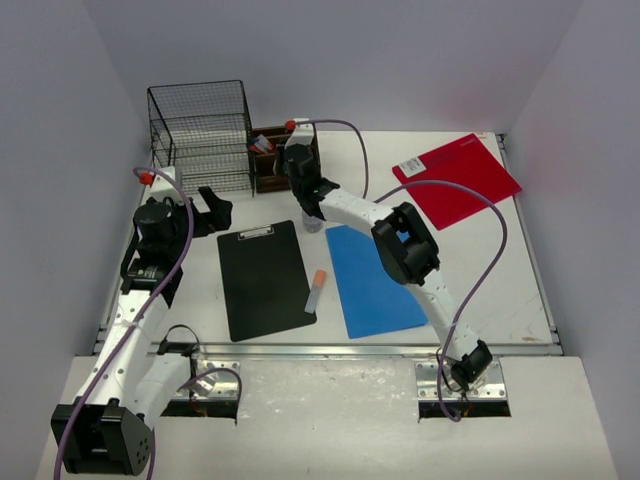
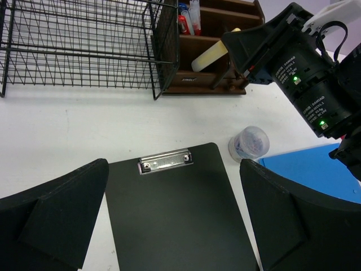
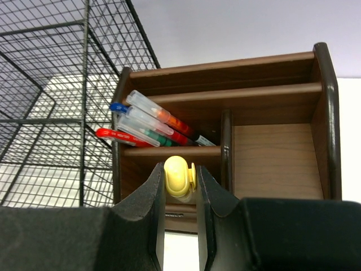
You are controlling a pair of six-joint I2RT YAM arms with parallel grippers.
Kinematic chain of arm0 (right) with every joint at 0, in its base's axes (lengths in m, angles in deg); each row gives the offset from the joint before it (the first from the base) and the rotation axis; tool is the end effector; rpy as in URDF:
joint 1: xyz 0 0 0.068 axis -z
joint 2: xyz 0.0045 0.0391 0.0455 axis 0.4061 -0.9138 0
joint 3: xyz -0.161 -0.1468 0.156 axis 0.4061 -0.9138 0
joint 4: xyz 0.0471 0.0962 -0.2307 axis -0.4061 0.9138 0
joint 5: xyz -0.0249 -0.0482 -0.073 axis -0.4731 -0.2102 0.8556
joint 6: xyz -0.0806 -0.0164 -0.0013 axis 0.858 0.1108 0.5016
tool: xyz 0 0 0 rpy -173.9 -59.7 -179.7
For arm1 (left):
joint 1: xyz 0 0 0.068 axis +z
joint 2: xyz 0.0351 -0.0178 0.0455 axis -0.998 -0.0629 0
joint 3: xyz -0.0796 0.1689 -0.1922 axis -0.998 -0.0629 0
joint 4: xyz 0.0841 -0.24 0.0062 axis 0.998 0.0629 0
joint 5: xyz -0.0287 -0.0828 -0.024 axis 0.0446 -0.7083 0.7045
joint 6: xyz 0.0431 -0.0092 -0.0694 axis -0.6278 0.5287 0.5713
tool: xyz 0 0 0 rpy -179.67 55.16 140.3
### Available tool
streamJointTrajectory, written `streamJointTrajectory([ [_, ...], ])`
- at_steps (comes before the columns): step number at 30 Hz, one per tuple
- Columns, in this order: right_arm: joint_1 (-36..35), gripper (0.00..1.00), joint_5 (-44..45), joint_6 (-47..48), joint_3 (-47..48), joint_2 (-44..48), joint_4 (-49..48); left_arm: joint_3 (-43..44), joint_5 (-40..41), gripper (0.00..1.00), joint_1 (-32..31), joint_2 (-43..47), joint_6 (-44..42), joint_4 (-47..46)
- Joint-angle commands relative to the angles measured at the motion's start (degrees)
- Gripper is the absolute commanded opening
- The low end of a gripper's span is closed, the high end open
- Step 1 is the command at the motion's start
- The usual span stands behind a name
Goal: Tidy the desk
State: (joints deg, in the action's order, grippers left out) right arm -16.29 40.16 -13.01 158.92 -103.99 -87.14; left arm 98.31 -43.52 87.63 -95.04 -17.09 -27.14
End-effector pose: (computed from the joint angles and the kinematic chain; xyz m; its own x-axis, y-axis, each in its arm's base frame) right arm 0.4742 0.3605 0.1948 -0.1876 0.3408 -0.9212 -0.1894 0.9077 0.3744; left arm 0.2281 -0.0039 0.2864 -0.2717 -0.2460 -0.9304 0.0338 0.9637 -0.2647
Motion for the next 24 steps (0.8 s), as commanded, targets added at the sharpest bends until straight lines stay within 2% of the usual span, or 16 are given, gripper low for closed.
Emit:
streamJointTrajectory([
  [1, -0.27, 0.02, 3.5, -1.12, 2.53, -0.22, -2.51, -0.23, -0.87, 1.0, 1.05, 0.82, -0.12, -2.39],
  [4, -0.27, 0.22, 2.89, -1.38, 2.27, -0.75, -2.33, -0.32, -1.32, 1.0, 1.23, 0.73, -0.12, -2.18],
  [5, -0.27, 0.23, 2.85, -1.39, 2.19, -0.84, -2.33, -0.32, -1.5, 1.0, 1.31, 0.73, -0.12, -2.17],
  [6, -0.27, 0.34, 2.27, -1.55, 2.27, -0.92, -2.24, -0.32, -1.75, 1.0, 1.31, 0.73, -0.12, -2.01],
  [9, -0.18, 0.47, 0.6, -0.94, 2.36, -0.75, -2.85, -0.32, -2.01, 1.0, 1.4, 0.64, -0.03, -1.92],
  [11, -0.18, 0.52, -0.77, -0.32, 2.58, -0.17, -3.12, -0.36, -2.19, 1.0, 1.4, 0.6, 0.19, -1.92],
  [20, 0.81, 0.55, -6.2, 7.96, -0.18, 8.47, -7.86, -0.46, -2.19, 1.0, 1.4, 1.22, 0.93, -0.86],
  [24, 2.12, 0.55, -11.13, 17.03, -9.94, 17.64, -15.33, -1.0, -2.28, 1.0, 1.4, 1.52, 0.07, -0.86],
])
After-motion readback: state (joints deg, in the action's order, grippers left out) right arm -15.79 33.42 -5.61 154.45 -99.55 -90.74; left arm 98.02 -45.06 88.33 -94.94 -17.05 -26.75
